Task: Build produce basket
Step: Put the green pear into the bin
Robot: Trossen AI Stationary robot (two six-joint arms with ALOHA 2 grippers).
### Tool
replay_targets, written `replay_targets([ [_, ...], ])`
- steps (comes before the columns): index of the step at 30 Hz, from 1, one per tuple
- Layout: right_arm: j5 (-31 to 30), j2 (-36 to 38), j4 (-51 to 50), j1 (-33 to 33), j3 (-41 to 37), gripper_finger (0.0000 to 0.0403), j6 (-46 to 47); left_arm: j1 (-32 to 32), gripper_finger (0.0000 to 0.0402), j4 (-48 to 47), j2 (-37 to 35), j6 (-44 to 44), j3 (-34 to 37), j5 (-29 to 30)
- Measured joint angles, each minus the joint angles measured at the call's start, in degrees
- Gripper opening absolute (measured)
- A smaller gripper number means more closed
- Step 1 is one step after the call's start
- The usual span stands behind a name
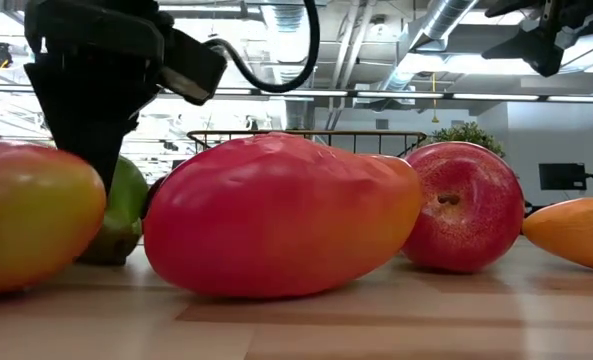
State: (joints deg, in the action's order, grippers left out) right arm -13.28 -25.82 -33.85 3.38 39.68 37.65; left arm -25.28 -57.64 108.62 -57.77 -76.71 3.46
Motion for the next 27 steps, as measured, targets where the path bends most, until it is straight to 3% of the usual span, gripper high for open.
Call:
replay_targets([
  [6,0.00,0.00,-0.07,-0.02,0.00,0.0300,0.00,0.42,0.0378,0.69,0.02,1.13,0.00,1.00],
  [18,-0.02,0.00,-0.15,-0.04,0.00,0.0300,-0.05,1.66,0.0298,0.30,0.02,1.19,0.00,-1.55],
  [27,-0.01,0.00,-0.19,-0.04,0.00,0.0300,-0.20,1.74,0.0290,-1.01,-0.13,-0.13,-0.40,-1.68],
])
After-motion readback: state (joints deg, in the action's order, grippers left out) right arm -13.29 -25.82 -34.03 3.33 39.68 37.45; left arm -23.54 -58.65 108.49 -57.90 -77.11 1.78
